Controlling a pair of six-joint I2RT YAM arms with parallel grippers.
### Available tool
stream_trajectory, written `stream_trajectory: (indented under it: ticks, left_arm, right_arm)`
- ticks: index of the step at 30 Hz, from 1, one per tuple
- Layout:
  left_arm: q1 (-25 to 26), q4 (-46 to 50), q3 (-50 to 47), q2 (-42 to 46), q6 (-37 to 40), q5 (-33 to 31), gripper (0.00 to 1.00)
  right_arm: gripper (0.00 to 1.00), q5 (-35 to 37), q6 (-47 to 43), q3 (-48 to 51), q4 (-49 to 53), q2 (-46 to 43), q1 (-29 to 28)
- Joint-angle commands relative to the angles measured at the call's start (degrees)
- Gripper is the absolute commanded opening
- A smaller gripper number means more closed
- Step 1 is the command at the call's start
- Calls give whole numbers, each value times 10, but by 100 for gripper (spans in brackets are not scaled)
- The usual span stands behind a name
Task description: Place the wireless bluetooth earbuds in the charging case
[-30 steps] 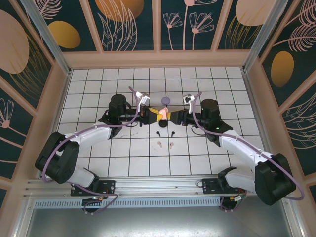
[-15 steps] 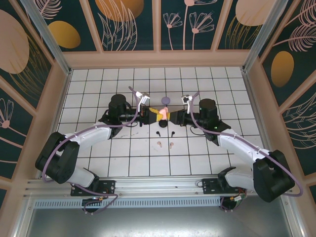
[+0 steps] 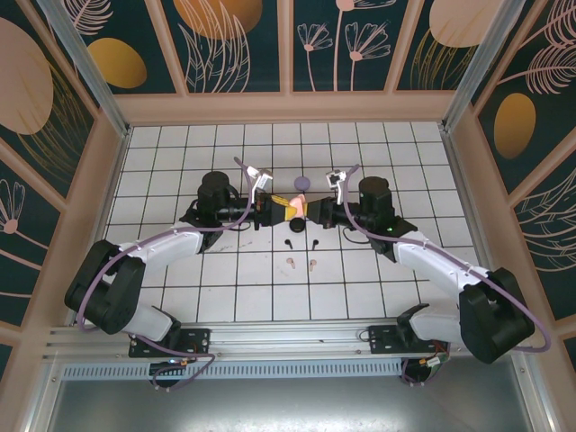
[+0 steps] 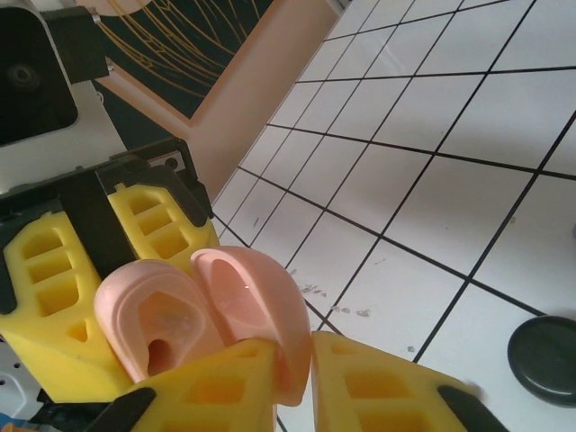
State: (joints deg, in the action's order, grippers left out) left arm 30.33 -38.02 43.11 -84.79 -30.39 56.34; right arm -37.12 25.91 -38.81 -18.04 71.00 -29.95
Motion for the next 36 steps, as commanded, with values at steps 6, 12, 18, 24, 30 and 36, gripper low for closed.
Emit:
stream_trajectory:
  ticks: [6, 12, 18, 24, 30, 36]
  left_arm:
    - [3, -31, 9, -4, -8, 1, 0]
    - [3, 2, 7, 13, 19, -69, 42]
    - [-35, 62, 17, 51, 61, -111, 73]
    - [-74, 240, 106, 50, 183, -108, 83]
    - [-76, 415, 234, -13, 297, -105, 85]
    - [-76, 619, 353, -82, 411, -110, 87]
  right_arm:
    - [0, 18, -10, -23, -8, 3, -5]
    - [0, 49, -18, -37, 28, -3, -5]
    - [0, 121, -60, -85, 144, -4, -4]
    - [0, 201, -137, -179, 285, 35, -7]
    - [0, 334, -242, -298, 410, 118, -34]
    - [0, 407, -339, -386, 477, 191, -49]
